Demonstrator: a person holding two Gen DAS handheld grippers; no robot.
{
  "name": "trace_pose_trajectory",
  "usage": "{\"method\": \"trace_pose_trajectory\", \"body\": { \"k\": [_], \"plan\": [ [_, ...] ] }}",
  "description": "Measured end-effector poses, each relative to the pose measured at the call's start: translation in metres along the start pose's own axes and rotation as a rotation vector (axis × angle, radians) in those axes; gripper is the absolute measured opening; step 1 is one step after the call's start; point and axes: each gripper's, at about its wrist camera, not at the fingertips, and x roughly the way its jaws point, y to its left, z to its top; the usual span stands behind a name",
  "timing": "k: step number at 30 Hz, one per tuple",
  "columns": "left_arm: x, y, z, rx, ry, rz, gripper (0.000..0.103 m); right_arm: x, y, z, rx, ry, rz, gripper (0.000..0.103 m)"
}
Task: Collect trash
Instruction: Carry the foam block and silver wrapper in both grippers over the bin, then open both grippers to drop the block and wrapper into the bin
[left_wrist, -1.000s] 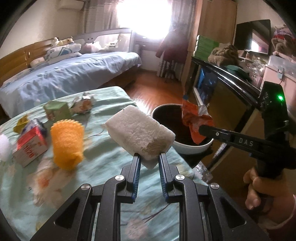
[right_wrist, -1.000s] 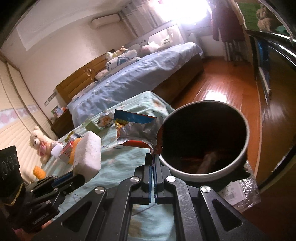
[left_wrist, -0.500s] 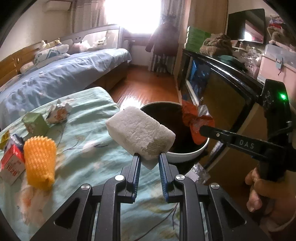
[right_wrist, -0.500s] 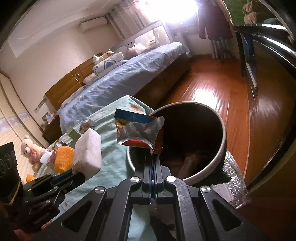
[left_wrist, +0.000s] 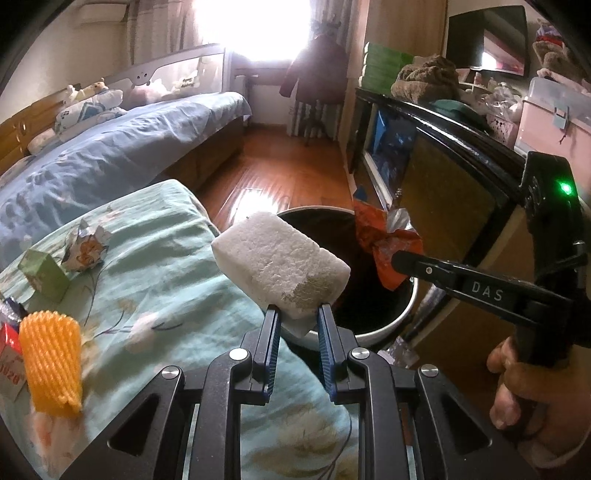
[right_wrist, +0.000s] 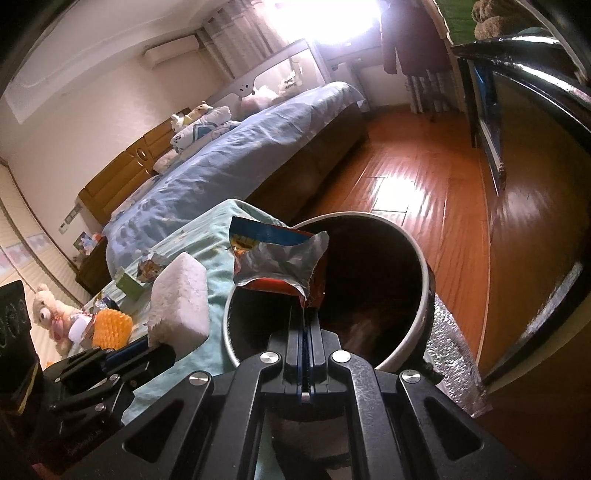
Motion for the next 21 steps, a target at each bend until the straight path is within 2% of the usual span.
{"method": "trace_pose_trajectory", "body": {
  "k": [21],
  "plan": [
    [0.034,-0.012,0.024,0.015,0.041,-0.012,0.02,0.022,-0.018,0.018,0.032,0.033,-0.024,0.004]
  ]
}}
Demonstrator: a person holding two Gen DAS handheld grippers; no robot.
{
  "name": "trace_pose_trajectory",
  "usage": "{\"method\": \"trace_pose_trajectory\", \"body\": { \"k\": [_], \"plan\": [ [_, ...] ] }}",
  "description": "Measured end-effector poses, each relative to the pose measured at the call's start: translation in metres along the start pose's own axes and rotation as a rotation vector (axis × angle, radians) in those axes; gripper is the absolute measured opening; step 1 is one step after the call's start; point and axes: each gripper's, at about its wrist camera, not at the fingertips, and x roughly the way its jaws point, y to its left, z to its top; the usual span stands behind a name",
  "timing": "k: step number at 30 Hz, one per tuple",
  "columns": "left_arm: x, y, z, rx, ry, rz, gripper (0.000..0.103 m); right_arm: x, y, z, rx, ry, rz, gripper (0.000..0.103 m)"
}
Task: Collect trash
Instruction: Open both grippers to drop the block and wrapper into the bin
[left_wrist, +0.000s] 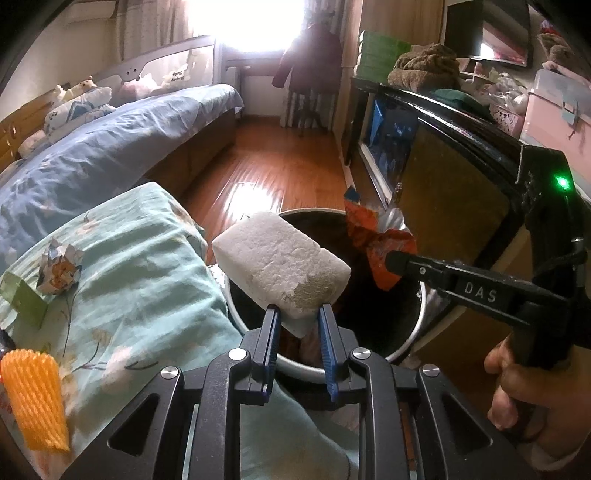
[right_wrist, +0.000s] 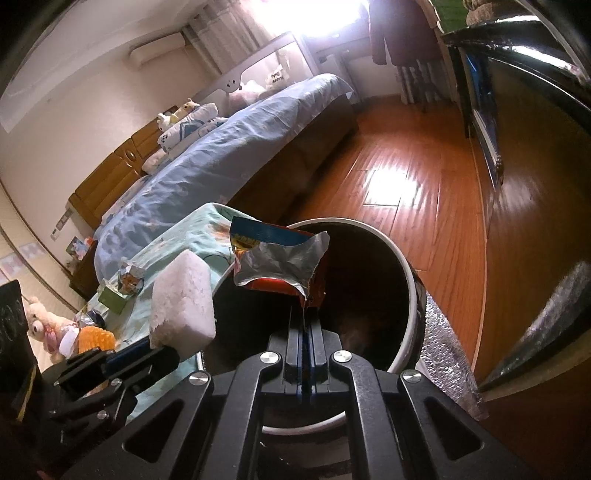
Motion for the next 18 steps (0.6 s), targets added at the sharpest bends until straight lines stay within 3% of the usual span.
{"method": "trace_pose_trajectory", "body": {
  "k": [7,10,13,15,18],
  "plan": [
    [0.001,0.0,0.001,-0.015,-0.004,-0.019,0.026,0.003,-0.004,0.002,0.017,0.0,-0.017,0.007],
    [-0.003,0.003,-0.002,-0.027,-0.014,-0.013,0.041,0.001,-0.006,0.002,0.029,-0.004,-0.02,0.011],
    [-0.011,0.009,-0.009,-0.055,-0.024,-0.014,0.044,-0.004,-0.003,-0.001,0.032,-0.012,-0.018,0.031],
    [-0.018,0.015,-0.015,-0.079,-0.03,-0.014,0.048,-0.007,0.002,-0.004,0.027,-0.021,-0.007,0.056],
    [-0.031,0.025,-0.029,-0.111,-0.043,-0.011,0.052,-0.011,0.017,-0.01,0.006,-0.025,0.015,0.067]
  ]
}}
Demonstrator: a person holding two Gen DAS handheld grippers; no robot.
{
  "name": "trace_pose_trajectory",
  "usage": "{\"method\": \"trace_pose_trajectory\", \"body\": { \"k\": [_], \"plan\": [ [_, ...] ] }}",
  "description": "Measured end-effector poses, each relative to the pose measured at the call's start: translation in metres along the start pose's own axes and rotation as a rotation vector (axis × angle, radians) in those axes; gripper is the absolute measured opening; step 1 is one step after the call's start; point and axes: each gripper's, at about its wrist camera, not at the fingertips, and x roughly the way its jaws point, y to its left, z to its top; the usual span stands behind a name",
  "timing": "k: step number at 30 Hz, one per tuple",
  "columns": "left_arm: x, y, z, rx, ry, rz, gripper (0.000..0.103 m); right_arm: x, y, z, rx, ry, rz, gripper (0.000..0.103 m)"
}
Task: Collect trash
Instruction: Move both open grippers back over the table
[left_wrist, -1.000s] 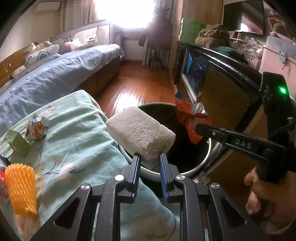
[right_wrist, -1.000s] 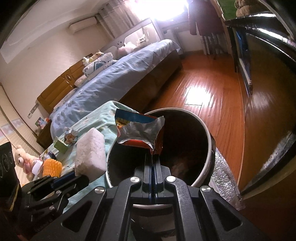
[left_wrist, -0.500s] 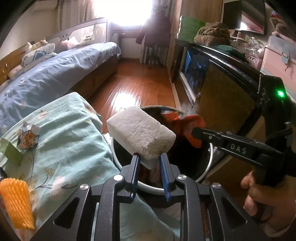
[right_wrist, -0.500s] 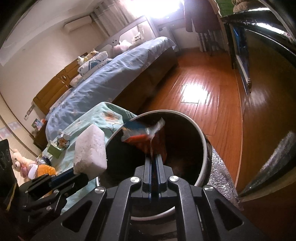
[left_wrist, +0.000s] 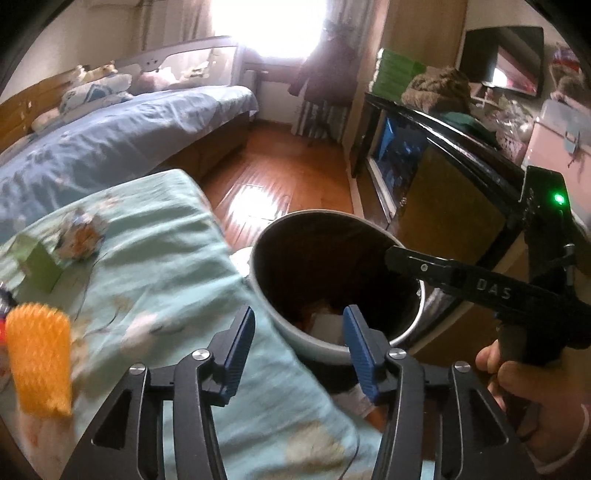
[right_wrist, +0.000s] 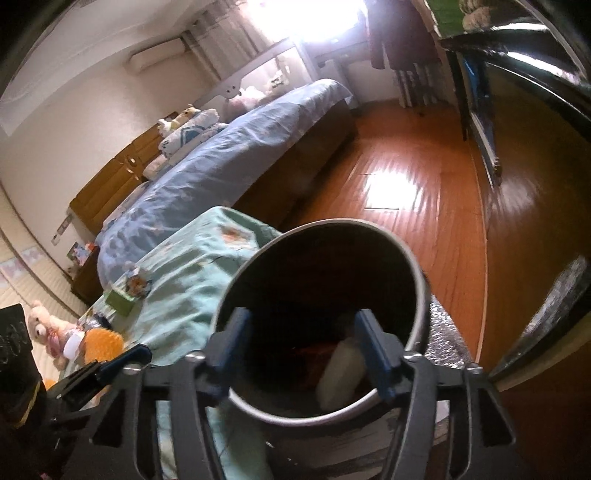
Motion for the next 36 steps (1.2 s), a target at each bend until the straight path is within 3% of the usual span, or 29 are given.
{"method": "trace_pose_trajectory", "body": {
  "k": [11,24,31,36],
  "plan": [
    [-0.068,0.048,-0.047,-0.13,-0.032,0.023,0.055,-0.008,0.058,-0.029,-0.054,0.006,0.092,0.075],
    [-0.144,0.114,-0.093,-0.304,-0.08,0.125,0.057,0.008,0.131,-0.062,-0.108,0.072,0.196,0.079],
    [-0.166,0.151,-0.108,-0.371,-0.093,0.194,0.06,0.02,0.17,-0.074,-0.172,0.122,0.237,0.091],
    [-0.173,0.171,-0.114,-0.401,-0.096,0.23,0.06,0.029,0.188,-0.079,-0.196,0.142,0.27,0.092]
  ]
}}
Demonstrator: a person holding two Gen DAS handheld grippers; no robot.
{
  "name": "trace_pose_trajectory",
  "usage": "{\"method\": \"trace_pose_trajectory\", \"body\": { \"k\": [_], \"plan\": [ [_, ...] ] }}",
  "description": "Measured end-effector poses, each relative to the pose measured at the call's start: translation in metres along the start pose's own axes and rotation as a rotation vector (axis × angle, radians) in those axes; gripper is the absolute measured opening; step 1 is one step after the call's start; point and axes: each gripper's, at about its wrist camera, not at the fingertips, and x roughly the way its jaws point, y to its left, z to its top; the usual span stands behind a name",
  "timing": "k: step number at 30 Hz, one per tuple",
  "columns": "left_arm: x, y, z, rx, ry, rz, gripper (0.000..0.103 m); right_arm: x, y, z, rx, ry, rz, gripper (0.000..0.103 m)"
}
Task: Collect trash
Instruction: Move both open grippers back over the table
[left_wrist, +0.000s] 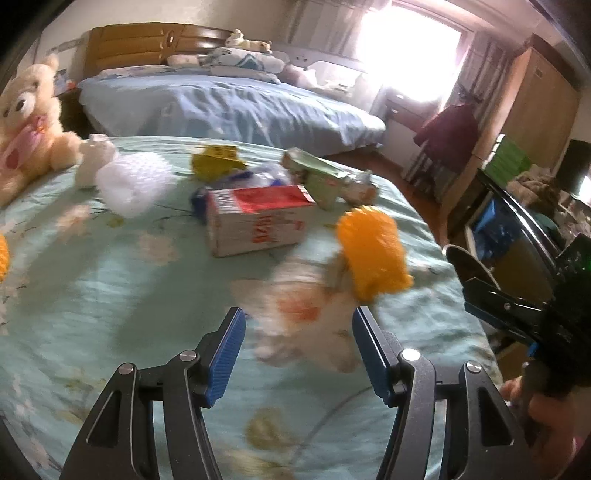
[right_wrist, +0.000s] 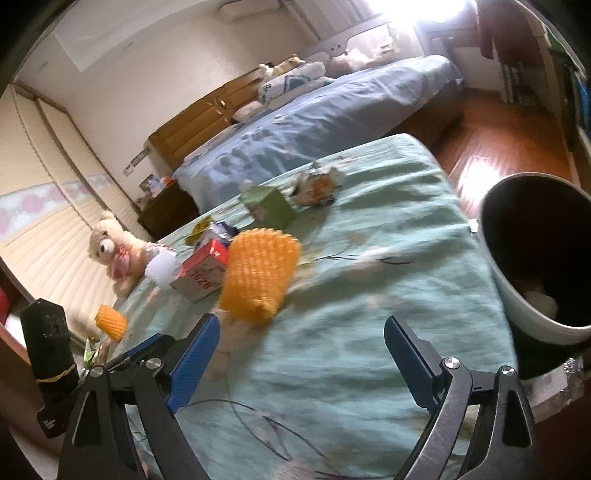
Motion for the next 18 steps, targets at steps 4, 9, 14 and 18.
{"method": "trace_pose_trajectory", "body": {
  "k": [4,9,14,18],
  "plan": [
    [0.001,0.014,0.008,0.006,0.003,0.013,0.06,0.011,0.011,0.001,-0.02,0.014,0.004,0.092],
    [0.015,0.03,0.023,0.034,0.021,0.005,0.06,0.024,0.022,0.003,-0.029,0.033,0.017,0.092],
    [0.04,0.041,0.044,0.074,0.06,-0.033,0.06,0.035,0.027,0.006,-0.024,0.044,0.023,0.092],
    [0.058,0.051,0.06,0.095,0.085,-0.056,0.06,0.043,0.03,0.01,-0.031,0.053,0.02,0.091]
  ]
}}
